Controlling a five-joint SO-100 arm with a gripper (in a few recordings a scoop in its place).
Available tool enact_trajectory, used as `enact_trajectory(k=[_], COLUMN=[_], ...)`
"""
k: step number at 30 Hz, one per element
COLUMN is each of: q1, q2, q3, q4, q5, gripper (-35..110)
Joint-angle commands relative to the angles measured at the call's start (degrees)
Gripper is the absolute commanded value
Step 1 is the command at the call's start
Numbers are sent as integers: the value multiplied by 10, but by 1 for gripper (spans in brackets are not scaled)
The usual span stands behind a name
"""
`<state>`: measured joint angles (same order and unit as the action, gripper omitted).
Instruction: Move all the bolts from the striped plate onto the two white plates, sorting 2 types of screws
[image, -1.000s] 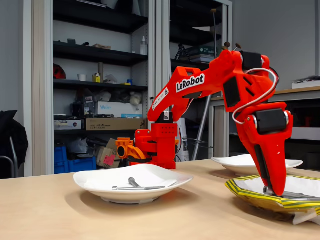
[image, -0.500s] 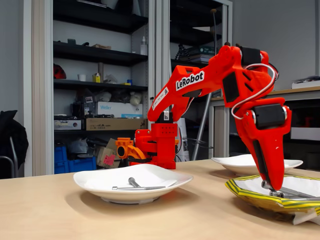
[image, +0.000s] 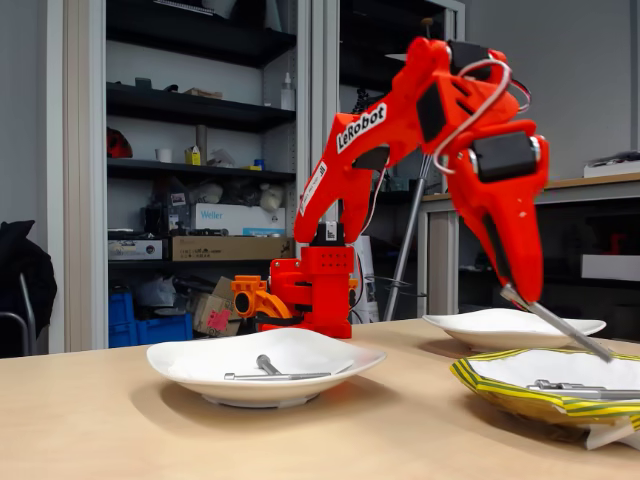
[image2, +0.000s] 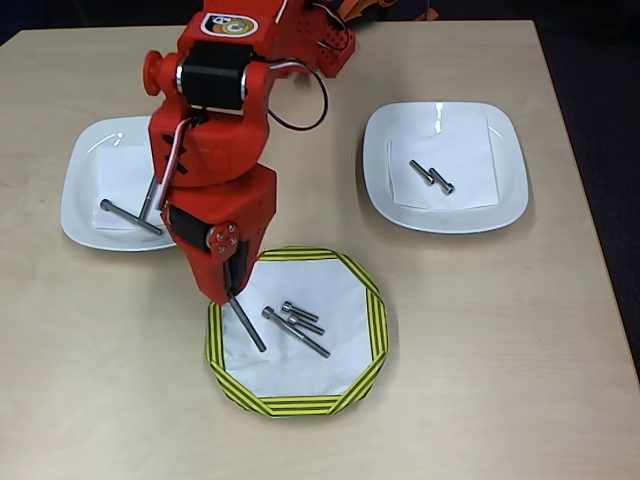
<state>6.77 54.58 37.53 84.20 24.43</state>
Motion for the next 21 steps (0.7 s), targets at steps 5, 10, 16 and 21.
enact_trajectory(k=[5,10,16,21], q1=[14,2,-16,-22], q2=[71,68,33,10], q3=[40,50,61,61], q4=[7,-2,-23,-30], q5=[4,16,47,62], gripper=[0,0,0,0])
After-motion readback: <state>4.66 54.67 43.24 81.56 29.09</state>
